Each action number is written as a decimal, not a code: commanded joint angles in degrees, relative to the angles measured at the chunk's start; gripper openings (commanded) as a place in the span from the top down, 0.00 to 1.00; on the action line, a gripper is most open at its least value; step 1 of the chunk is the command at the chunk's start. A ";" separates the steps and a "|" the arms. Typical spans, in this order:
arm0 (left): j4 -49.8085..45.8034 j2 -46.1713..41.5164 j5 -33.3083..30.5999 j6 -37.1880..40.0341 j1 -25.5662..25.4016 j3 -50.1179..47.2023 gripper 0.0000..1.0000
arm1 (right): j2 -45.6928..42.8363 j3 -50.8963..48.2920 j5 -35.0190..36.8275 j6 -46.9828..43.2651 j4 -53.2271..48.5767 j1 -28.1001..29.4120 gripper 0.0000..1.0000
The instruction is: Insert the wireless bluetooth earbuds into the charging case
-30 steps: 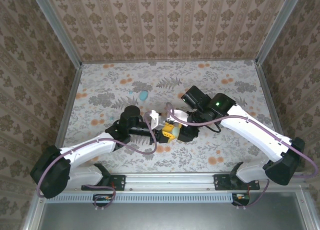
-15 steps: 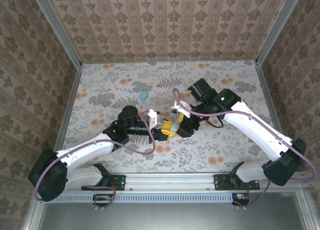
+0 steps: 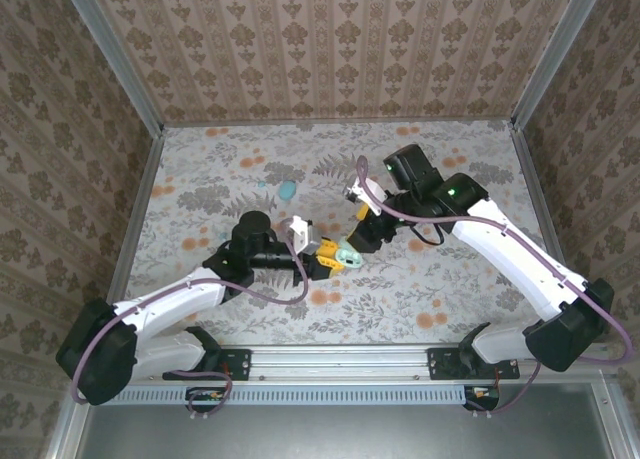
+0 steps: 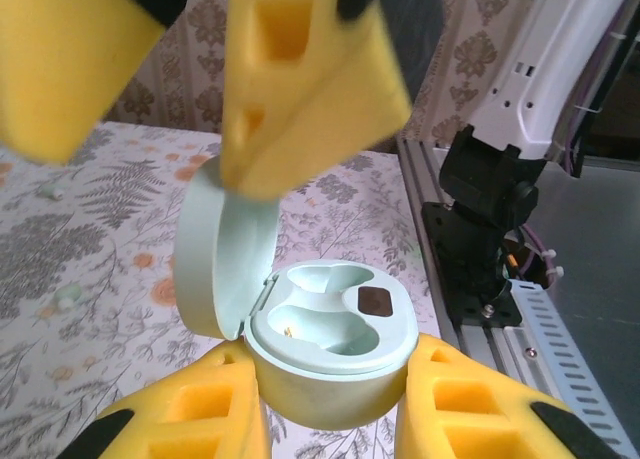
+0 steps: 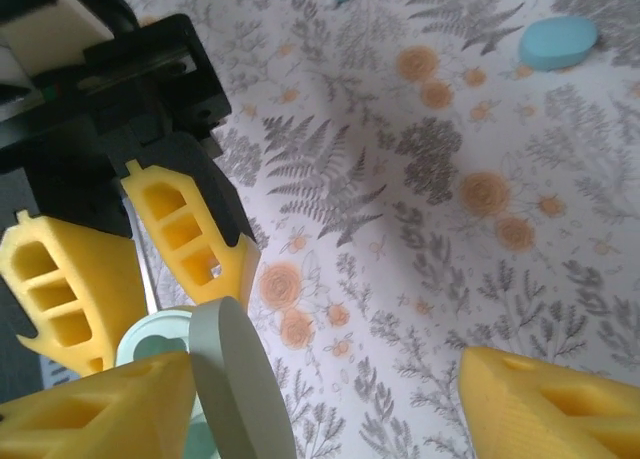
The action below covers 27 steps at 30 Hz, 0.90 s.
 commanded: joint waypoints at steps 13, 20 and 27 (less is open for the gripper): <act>6.39 0.93 -5.29 -3.85 6.98 -4.77 0.98 | 0.70 -3.32 13.74 34.20 3.60 -10.89 0.34; 7.18 3.13 -6.04 -2.43 8.15 -4.48 0.98 | 16.47 -6.23 17.44 53.68 6.48 -17.45 0.45; 7.18 5.12 -4.25 -1.31 8.77 -3.65 0.98 | 26.20 -8.79 21.11 62.34 13.76 -21.09 0.49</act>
